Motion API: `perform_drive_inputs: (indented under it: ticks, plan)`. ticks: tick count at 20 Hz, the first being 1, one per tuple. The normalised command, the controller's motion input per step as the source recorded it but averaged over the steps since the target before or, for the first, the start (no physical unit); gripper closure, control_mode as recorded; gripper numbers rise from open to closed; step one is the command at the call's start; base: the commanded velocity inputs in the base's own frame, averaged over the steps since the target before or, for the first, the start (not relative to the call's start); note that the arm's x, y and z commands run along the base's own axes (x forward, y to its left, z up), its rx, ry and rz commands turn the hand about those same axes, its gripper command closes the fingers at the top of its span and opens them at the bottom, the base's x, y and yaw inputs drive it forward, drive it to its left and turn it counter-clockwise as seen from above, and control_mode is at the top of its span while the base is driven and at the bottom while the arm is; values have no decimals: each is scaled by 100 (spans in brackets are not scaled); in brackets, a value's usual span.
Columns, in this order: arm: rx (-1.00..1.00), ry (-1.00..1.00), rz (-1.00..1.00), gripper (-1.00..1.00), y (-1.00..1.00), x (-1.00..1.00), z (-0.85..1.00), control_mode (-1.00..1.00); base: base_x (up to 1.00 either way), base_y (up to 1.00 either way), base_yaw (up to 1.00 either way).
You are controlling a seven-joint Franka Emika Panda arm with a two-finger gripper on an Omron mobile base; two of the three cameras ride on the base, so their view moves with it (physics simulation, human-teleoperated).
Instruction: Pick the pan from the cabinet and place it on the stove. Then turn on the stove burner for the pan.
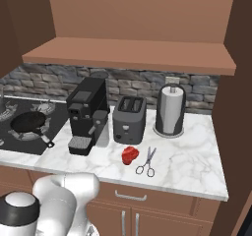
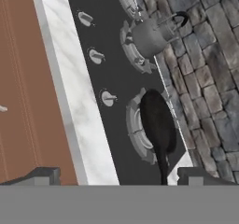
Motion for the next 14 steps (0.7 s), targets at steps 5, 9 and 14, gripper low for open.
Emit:
perform_drive_inputs:
  ticks: [5, 9, 14]
  plan:
    - [0, -1, 0, -100, 16, 0, 0, -100, 0, 0, 0]
    - [-8, -1, 2, -100, 21, 0, 0, -100, 0, 0, 0]
    - [-14, -6, 5, -100, 23, 0, 1, -100, 0, 0, 0]
